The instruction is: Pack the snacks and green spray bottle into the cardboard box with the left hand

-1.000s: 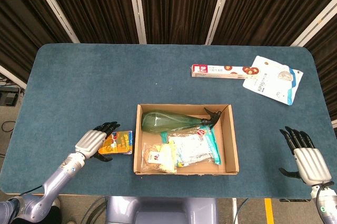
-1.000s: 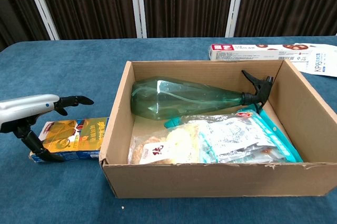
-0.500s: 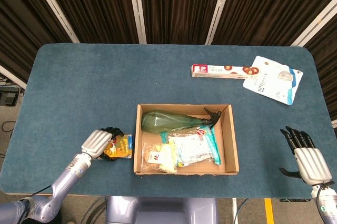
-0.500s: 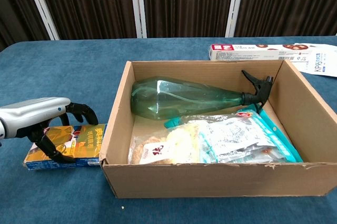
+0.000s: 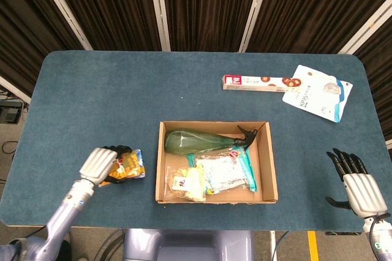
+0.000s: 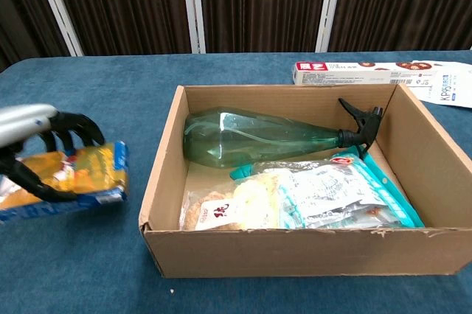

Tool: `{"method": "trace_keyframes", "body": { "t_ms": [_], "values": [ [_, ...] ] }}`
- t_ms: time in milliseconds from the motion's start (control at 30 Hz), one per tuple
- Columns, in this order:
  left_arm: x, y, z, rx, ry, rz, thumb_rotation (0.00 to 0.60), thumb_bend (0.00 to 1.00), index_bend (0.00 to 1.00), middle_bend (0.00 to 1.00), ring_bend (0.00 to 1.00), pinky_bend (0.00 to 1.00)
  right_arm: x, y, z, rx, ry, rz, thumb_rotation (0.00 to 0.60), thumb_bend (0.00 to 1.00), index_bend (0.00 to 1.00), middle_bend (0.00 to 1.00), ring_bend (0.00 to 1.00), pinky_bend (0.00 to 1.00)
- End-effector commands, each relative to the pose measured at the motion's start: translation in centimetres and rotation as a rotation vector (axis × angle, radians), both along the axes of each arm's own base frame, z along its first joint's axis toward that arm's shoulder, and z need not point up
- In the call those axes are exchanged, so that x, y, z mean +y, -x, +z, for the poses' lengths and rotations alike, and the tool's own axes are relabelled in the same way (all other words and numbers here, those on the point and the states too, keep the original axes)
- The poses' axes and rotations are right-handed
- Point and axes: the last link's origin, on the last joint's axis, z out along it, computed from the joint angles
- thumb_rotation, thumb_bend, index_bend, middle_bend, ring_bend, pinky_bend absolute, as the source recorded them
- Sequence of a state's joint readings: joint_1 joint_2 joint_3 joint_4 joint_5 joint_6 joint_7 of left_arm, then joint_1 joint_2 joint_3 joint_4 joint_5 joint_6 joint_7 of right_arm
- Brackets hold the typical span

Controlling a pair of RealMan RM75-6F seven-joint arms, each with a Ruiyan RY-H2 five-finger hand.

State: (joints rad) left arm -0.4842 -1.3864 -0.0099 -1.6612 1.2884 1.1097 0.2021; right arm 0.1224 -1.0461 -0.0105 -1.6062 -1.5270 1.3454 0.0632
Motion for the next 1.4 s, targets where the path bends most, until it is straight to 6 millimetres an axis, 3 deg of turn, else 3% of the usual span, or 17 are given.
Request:
{"method": "trace_keyframes", "body": {
  "t_ms": [33,167,267,433,600,633,700,767,800,867,967,1033,1200,1400],
  "values": [
    [-1.2,0.1,3.8,-0.06,-0.052,0.008,0.6,0.44,0.62,0.45,0.41,0.52,0.1,0.0,0.0,-0.003,0.0,0.002,0.6,0.0,0.0,0.0,0.0,0.0],
    [-1.6,-1.6,6.6,-0.16,-0.093,-0.02,0.6,0.42,0.62,0.45,0.42,0.52,0.1,-0.1,0.0,-0.009,-0.004,0.007,0.6,0.0,0.0,0.0,0.0,0.0],
    [-1.2,-4.3,7.0,-0.251,-0.082,-0.072,0.6,0.41,0.61,0.44,0.42,0.52,0.1,-0.4,-0.1,-0.013,-0.008,0.019,0.6,0.0,0.0,0.0,0.0,0.0],
    [0.8,-10.2,5.4,-0.342,-0.027,-0.186,0.6,0.38,0.61,0.44,0.42,0.52,0.4,-0.8,0.0,-0.024,-0.009,0.046,0.6,0.0,0.0,0.0,0.0,0.0],
    [2.3,-15.7,2.0,-0.342,0.007,-0.264,0.6,0.26,0.58,0.43,0.41,0.51,0.4,-0.6,0.6,-0.039,-0.001,0.042,0.6,0.0,0.0,0.0,0.0,0.0],
    [2.5,-16.7,1.0,-0.347,0.016,-0.266,0.6,0.22,0.52,0.39,0.4,0.51,0.4,-0.5,0.7,-0.043,0.001,0.036,0.6,0.0,0.0,0.0,0.0,0.0],
    [2.6,-18.3,-1.0,-0.367,0.043,-0.265,0.6,0.14,0.32,0.26,0.33,0.49,0.2,-0.2,0.9,-0.046,0.004,0.03,0.6,0.0,0.0,0.0,0.0,0.0],
    [2.4,-19.6,-2.8,-0.376,0.074,-0.277,0.6,0.04,0.07,0.07,0.19,0.44,0.1,-0.1,1.0,-0.047,0.002,0.027,0.6,0.0,0.0,0.0,0.0,0.0],
    [2.2,-20.0,-3.5,-0.374,0.093,-0.278,0.6,0.02,0.01,0.02,0.13,0.41,0.1,-0.1,1.0,-0.048,0.001,0.028,0.6,0.0,0.0,0.0,0.0,0.0],
    [1.8,-20.5,-4.6,-0.372,0.138,-0.281,0.6,0.0,0.0,0.0,0.01,0.28,0.2,0.0,1.1,-0.048,-0.001,0.029,0.6,0.0,0.0,0.0,0.0,0.0],
    [1.4,-21.0,-5.6,-0.374,0.19,-0.289,0.596,0.0,0.0,0.0,0.0,0.17,0.2,0.1,1.3,-0.05,0.005,0.03,0.6,0.0,0.0,0.0,0.0,0.0],
    [1.0,-21.0,-5.7,-0.387,0.219,-0.289,0.579,0.0,0.0,0.0,0.0,0.15,0.3,0.1,1.3,-0.054,0.005,0.033,0.6,0.01,0.0,0.0,0.0,0.0],
    [0.5,-20.0,-3.9,-0.41,0.234,-0.288,0.566,0.0,0.0,0.0,0.0,0.11,0.5,0.0,1.4,-0.057,0.015,0.044,0.6,0.02,0.0,0.0,0.0,0.0],
    [-0.5,-16.4,1.0,-0.341,0.192,-0.275,0.565,0.0,0.0,0.0,0.0,0.1,0.5,-0.3,1.0,-0.05,0.023,0.055,0.6,0.02,0.0,0.0,0.0,0.0]
  ]
}}
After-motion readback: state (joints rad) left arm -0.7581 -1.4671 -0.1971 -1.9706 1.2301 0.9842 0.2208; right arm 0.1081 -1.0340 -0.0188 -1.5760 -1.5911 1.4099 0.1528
